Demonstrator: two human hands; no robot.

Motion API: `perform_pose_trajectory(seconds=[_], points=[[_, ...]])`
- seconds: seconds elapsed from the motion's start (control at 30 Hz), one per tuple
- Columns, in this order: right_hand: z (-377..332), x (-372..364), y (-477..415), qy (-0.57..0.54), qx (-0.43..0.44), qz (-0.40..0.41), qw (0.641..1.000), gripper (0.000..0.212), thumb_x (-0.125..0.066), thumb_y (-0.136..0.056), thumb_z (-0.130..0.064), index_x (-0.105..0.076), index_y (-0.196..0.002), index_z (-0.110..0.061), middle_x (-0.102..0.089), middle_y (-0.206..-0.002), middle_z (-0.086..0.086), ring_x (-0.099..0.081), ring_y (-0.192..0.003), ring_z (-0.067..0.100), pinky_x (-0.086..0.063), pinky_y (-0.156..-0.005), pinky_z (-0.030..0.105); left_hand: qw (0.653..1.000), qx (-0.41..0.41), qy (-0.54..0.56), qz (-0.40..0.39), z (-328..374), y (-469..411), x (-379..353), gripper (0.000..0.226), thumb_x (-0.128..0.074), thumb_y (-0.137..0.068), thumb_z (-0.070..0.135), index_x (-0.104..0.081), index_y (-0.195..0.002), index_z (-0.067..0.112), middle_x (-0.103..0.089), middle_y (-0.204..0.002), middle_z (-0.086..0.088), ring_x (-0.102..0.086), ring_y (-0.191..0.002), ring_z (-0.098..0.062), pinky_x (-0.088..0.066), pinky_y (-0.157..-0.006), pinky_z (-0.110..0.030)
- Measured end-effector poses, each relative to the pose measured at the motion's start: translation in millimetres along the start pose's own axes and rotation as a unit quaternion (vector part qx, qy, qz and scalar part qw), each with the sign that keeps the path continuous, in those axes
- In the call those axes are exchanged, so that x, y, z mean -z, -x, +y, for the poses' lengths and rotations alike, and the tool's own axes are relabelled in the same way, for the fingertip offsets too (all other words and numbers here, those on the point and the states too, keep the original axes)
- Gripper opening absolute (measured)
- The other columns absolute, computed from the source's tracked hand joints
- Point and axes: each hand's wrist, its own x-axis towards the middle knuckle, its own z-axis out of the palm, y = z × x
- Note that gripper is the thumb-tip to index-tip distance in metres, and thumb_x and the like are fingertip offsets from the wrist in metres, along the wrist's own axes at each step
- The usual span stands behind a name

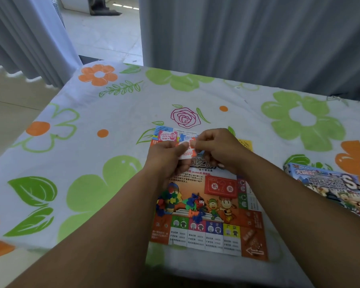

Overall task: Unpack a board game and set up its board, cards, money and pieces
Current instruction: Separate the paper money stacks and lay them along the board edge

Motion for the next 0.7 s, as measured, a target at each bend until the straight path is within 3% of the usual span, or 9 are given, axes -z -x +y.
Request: perform_pose_trajectory(seconds=[0.17,0.4,0.7], points=[[12,22,4,-0.066,-0.038,0.067,0.995,0.017,-0.073,-0.09,-0.017,-0.069,-0.086,-0.001,-0.066,-0.069,0.007,-0.047,-0.044,0.013,-0.036,-0.042,0.024,1.0,-0.003,0.004,-0.01,-4,2,-19,0.009,-0.067,-0.093,0.013,-0.064,-0.087,0.008,-0.068,-0.073,-0.01,-0.063,-0.06,-0.017,-0.055,-0.051,-0.023],[39,66,11,-0.105,-0.115,0.247,0.956,0.02,-0.07,-0.091,-0.015,-0.063,-0.076,-0.005,-0.058,-0.063,0.011,-0.045,-0.046,0.016,-0.036,-0.046,0.027,1.0,-0.006,-0.011,-0.009,-10,2,-39,0.008,-0.066,-0.094,0.012,-0.065,-0.097,0.005,-0.066,-0.079,-0.012,-0.065,-0.058,-0.017,-0.057,-0.054,-0.025],[61,80,9,-0.051,-0.152,0.271,0.949,0.021,-0.074,-0.089,-0.019,-0.065,-0.077,-0.004,-0.061,-0.06,0.013,-0.05,-0.044,0.019,-0.038,-0.045,0.027,0.999,0.023,-0.016,-0.023,-14,5,-52,0.014,-0.064,-0.096,0.015,-0.065,-0.103,0.003,-0.068,-0.072,-0.01,-0.062,-0.053,-0.013,-0.053,-0.049,-0.023]])
